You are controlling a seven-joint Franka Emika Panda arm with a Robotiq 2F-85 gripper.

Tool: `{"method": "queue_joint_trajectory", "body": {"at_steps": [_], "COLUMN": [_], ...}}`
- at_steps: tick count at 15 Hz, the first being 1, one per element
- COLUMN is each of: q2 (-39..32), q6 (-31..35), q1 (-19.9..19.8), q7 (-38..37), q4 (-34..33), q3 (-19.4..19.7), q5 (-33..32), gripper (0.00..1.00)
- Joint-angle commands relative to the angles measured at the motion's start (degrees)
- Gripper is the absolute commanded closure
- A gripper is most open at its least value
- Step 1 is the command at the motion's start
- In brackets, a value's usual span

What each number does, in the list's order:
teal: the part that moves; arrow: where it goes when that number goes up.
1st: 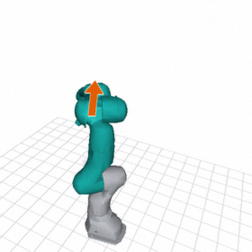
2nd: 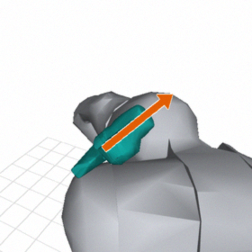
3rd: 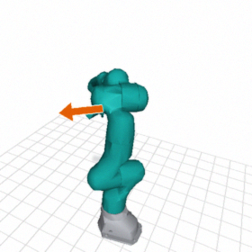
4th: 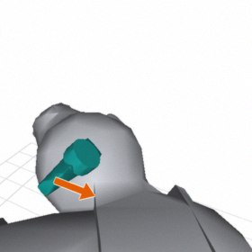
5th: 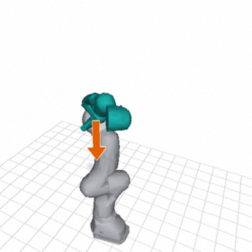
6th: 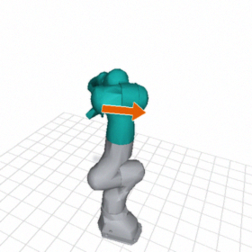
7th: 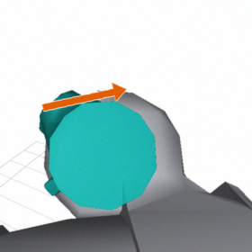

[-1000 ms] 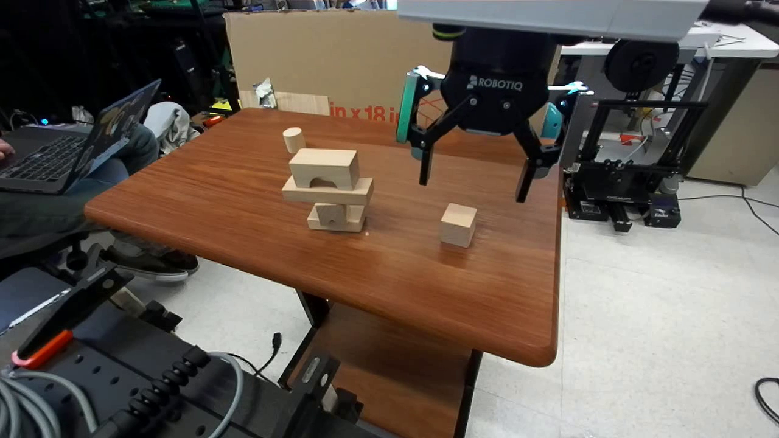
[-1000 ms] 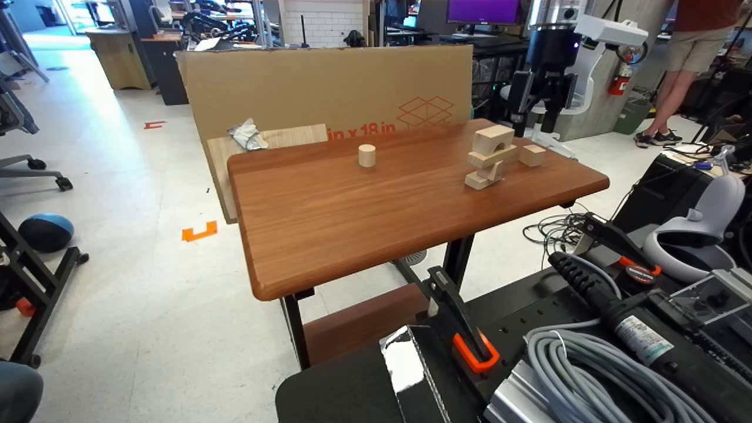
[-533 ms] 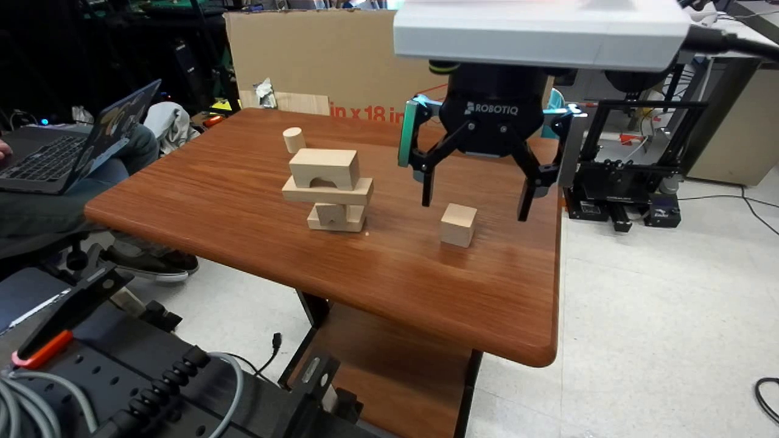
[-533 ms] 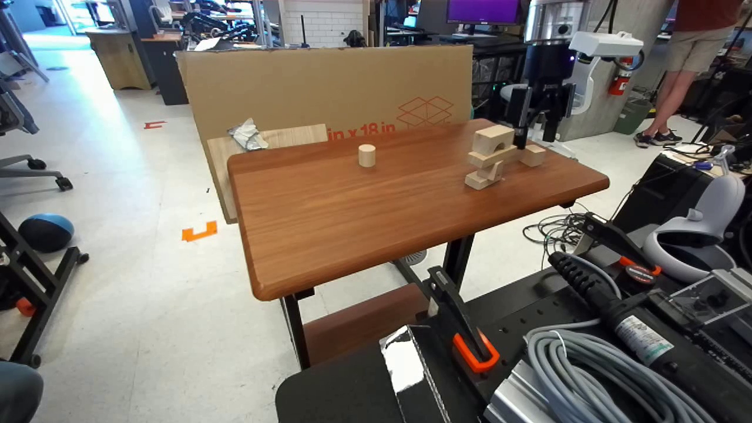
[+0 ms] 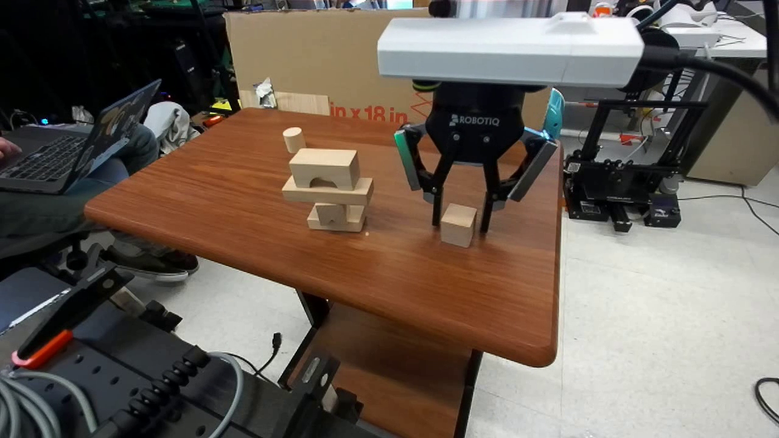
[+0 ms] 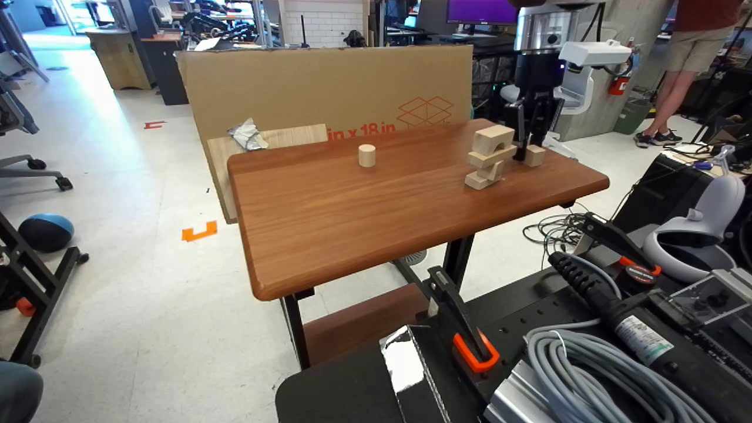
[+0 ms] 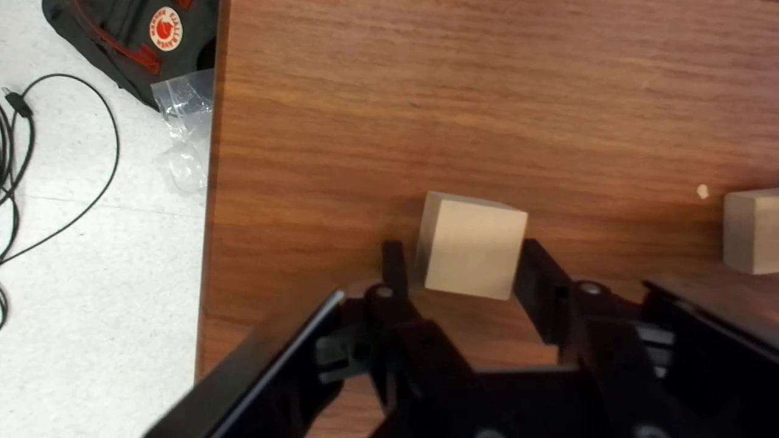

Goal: Stack the wooden blocks on the table

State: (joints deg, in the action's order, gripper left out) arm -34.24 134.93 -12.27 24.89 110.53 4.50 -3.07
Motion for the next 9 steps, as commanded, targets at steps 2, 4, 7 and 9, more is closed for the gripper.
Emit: {"method": "queue_joint_trajectory", "body": {"at_steps": [2, 4, 7, 9], "q2": [-0.07, 0.53, 3.74, 6.45], "q6": [0.73, -0.15, -0.49, -1.03], "q1": [-0.47, -0.91, -1.32, -1.37], "q7": [-1.13, -0.96, -0.39, -0.43], "q4": [-0.02, 0.11, 1.65, 2.38], "q3": [-0.86, -1.20, -1.71, -2.16], "q5": [-0.50, 0.29, 1.07, 1.82], "gripper": [0.88, 0.92, 0.92, 0.92]}}
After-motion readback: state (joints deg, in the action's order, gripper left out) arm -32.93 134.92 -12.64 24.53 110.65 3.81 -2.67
